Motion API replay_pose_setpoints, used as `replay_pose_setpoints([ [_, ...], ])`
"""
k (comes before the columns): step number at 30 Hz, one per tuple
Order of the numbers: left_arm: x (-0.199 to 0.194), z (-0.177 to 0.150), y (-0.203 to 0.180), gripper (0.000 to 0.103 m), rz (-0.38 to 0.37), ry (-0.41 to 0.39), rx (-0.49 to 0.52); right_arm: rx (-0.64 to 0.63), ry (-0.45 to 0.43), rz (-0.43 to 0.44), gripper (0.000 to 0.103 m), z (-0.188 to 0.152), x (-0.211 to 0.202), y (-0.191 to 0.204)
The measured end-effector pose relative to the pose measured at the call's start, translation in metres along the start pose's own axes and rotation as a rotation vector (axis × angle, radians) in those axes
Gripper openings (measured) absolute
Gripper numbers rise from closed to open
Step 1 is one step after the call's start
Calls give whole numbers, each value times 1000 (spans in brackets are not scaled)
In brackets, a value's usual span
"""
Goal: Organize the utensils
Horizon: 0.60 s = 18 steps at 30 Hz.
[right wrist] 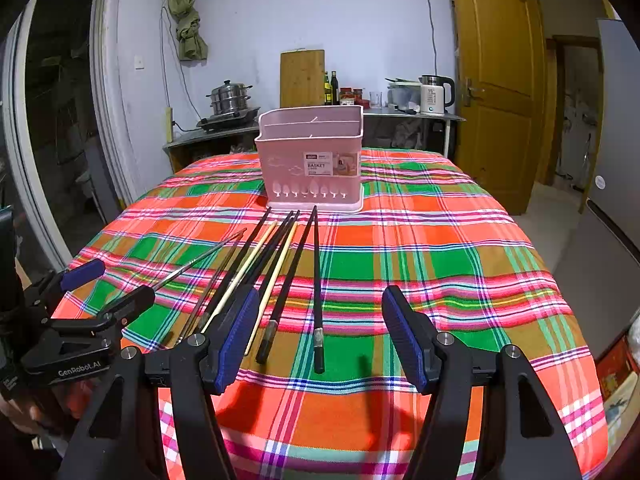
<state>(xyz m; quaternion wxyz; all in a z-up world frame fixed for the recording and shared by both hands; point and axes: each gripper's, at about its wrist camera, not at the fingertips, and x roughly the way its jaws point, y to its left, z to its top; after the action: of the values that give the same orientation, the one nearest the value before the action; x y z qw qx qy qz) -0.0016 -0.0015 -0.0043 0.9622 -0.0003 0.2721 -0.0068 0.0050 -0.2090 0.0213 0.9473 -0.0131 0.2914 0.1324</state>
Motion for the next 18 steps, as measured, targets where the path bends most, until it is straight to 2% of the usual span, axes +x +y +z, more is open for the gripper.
replay_pose_setpoints([
  [18,6,4,4,99,-31,36,14,-6,25,2,64,-4,10,0],
])
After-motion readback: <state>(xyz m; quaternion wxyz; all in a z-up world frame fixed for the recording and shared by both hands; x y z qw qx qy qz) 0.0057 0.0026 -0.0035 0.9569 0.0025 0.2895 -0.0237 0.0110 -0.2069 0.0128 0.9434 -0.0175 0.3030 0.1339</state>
